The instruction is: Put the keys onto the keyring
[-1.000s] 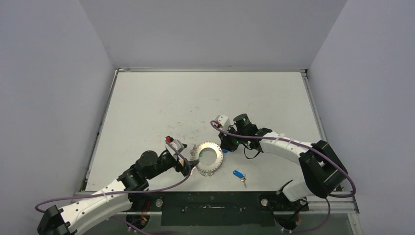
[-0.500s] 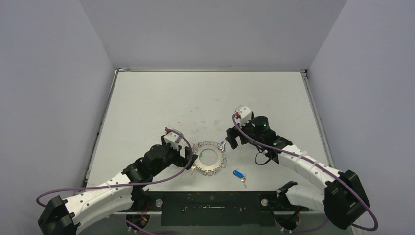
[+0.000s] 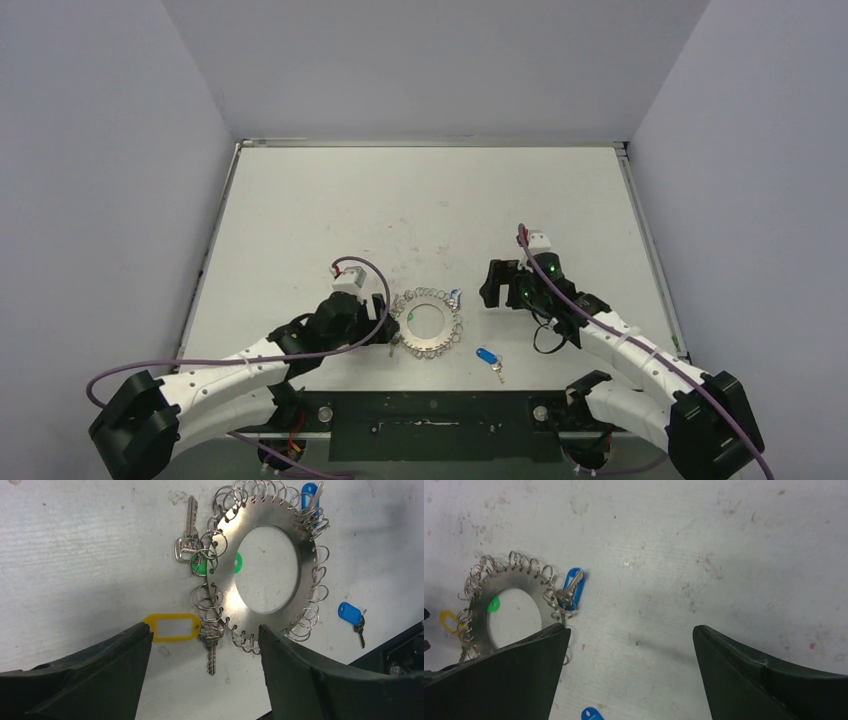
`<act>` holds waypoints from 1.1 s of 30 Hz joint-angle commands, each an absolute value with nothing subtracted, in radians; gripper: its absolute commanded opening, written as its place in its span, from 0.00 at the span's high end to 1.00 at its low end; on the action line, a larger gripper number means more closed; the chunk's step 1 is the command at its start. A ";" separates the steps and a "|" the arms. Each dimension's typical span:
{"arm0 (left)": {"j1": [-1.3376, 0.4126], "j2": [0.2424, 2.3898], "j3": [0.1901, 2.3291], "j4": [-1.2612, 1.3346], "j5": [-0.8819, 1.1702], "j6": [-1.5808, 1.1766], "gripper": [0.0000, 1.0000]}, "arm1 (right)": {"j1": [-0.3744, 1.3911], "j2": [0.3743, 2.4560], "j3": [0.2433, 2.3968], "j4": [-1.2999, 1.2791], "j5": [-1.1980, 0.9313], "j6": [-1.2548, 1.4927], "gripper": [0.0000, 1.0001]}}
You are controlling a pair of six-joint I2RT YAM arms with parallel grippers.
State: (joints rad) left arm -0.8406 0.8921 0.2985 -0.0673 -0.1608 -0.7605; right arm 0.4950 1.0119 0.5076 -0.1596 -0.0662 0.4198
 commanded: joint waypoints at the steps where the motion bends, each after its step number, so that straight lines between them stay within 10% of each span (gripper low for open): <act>1: -0.826 0.935 0.340 -0.061 -0.132 -0.918 0.29 | 0.496 1.013 0.434 -0.106 -0.203 0.543 0.00; 4: -0.803 0.972 0.328 -0.026 -0.098 -0.935 0.43 | 0.505 1.066 0.384 -0.012 -0.280 0.603 0.05; 23: -0.667 0.928 0.339 -0.109 -0.031 -0.800 0.51 | 0.755 1.456 0.508 0.264 -0.285 0.662 0.42; 33: -0.643 0.684 0.330 -0.248 -0.025 -0.748 0.29 | 0.791 1.591 0.688 0.174 -0.307 0.569 0.40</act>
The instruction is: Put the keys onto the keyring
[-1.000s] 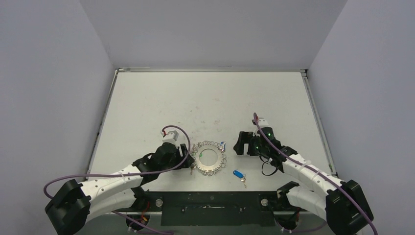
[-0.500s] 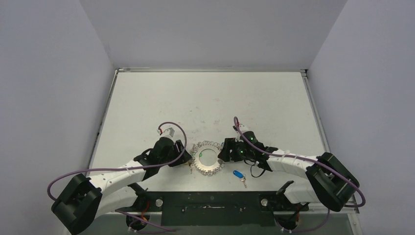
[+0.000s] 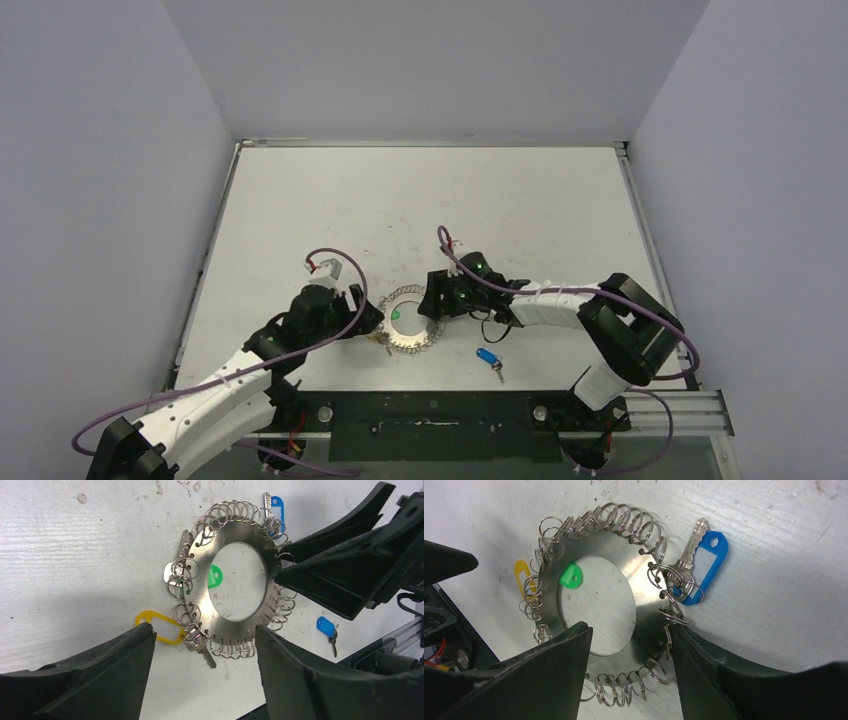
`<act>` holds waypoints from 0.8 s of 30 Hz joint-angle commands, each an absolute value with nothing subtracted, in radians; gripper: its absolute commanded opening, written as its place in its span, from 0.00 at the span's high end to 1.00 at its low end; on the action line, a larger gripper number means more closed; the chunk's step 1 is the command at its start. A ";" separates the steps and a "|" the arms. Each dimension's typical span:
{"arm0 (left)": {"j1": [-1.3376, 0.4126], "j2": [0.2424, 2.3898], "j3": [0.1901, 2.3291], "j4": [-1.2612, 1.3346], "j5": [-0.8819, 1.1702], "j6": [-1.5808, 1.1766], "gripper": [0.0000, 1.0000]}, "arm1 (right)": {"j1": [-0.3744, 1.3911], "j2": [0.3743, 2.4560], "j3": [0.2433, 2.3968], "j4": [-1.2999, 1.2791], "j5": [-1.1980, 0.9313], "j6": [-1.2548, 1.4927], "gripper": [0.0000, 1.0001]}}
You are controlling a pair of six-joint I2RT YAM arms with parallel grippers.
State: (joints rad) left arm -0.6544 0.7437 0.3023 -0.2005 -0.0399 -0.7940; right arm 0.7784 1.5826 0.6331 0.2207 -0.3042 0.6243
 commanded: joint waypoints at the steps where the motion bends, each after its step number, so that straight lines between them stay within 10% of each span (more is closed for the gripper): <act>1: -0.641 0.673 0.329 -0.253 -0.018 -0.745 0.27 | 0.791 1.580 0.691 0.156 -0.296 0.560 0.39; 12: -0.625 0.733 0.309 -0.139 0.143 -0.744 0.25 | 0.791 1.371 0.665 0.003 -0.254 0.460 0.33; 24: -0.623 0.947 0.349 -0.036 0.216 -0.739 0.42 | 0.795 1.417 0.629 0.059 -0.332 0.523 0.50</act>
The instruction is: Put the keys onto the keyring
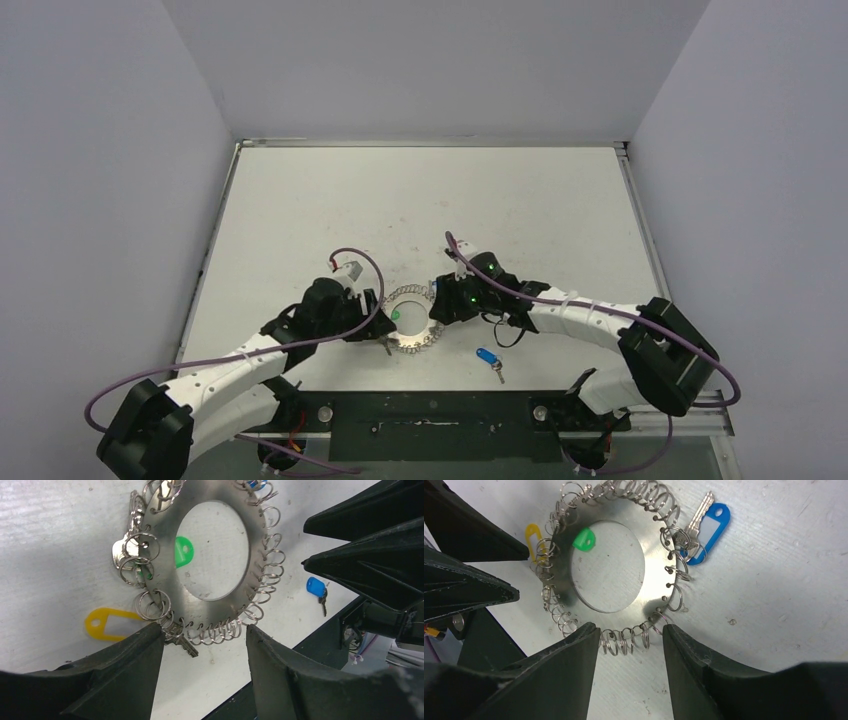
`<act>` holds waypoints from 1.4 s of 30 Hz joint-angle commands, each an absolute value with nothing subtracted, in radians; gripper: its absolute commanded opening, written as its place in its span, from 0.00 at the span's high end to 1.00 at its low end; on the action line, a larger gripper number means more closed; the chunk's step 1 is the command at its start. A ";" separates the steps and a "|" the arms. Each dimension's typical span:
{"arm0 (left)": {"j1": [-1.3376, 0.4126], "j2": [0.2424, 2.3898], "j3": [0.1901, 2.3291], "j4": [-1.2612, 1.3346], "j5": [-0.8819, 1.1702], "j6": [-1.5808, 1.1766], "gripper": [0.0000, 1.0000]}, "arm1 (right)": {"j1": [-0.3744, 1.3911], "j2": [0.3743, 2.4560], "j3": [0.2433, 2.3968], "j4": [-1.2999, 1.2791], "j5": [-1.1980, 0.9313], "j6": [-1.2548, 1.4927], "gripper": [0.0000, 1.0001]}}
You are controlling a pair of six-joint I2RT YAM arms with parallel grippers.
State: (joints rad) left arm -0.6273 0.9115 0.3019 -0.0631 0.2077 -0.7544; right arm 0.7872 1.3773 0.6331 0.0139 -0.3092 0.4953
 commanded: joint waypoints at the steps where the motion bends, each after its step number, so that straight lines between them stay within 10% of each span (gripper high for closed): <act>1: -0.623 0.952 0.358 -0.068 0.196 -0.737 0.42 | 0.797 1.427 0.629 0.061 -0.333 0.529 0.52; 19: -0.614 0.991 0.405 -0.225 0.033 -0.734 0.62 | 0.940 1.423 0.454 0.315 -0.380 0.751 0.97; 32: -0.610 0.976 0.438 -0.297 0.016 -0.727 0.66 | 0.924 1.316 0.590 0.084 -0.266 0.604 0.59; 42: -0.605 0.922 0.428 -0.323 0.008 -0.733 0.74 | 0.817 1.406 0.653 0.069 -0.319 0.583 0.59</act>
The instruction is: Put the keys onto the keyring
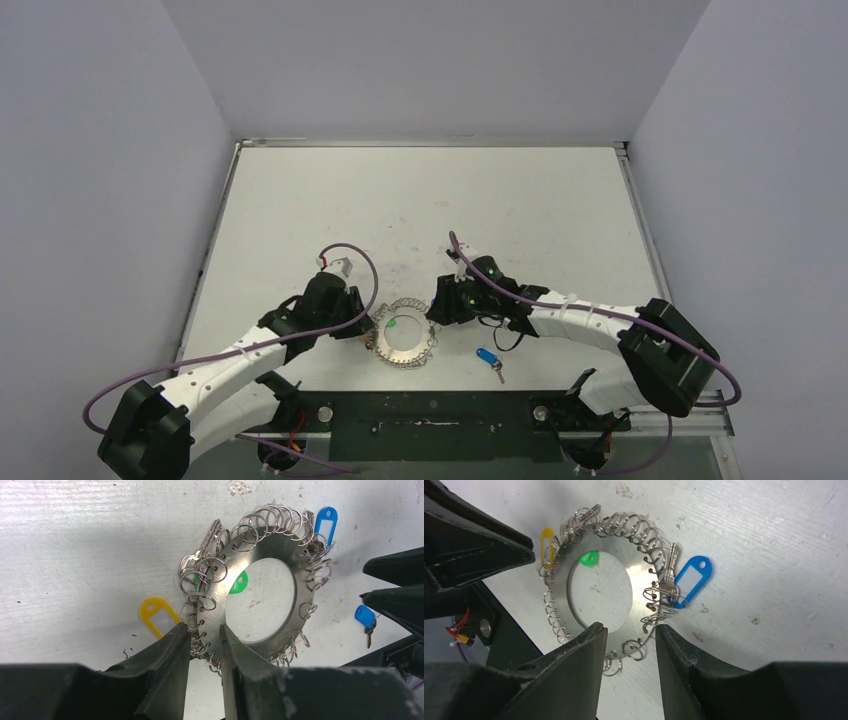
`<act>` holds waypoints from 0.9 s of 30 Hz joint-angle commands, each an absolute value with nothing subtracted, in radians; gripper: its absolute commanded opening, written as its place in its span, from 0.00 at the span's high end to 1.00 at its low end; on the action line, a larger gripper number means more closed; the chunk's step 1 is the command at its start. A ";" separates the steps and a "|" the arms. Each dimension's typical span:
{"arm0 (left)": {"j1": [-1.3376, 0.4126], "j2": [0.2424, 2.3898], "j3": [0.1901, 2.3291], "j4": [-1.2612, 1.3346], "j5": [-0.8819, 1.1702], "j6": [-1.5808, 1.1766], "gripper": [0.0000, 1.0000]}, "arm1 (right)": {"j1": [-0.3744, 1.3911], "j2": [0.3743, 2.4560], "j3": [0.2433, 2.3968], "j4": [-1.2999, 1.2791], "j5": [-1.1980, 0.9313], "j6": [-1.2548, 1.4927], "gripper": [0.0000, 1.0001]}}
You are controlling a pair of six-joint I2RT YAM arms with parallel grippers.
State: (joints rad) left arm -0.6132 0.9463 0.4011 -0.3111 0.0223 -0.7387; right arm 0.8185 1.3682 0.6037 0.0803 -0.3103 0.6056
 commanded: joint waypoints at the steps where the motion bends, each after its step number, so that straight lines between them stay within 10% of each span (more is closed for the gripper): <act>1: -0.603 0.921 0.429 -0.326 0.008 -0.733 0.74 | 0.818 1.412 0.665 0.073 -0.322 0.582 0.59; 27: -0.499 0.720 0.388 -0.413 0.057 -0.796 0.60 | 0.894 1.830 1.121 -0.075 -0.272 0.570 0.70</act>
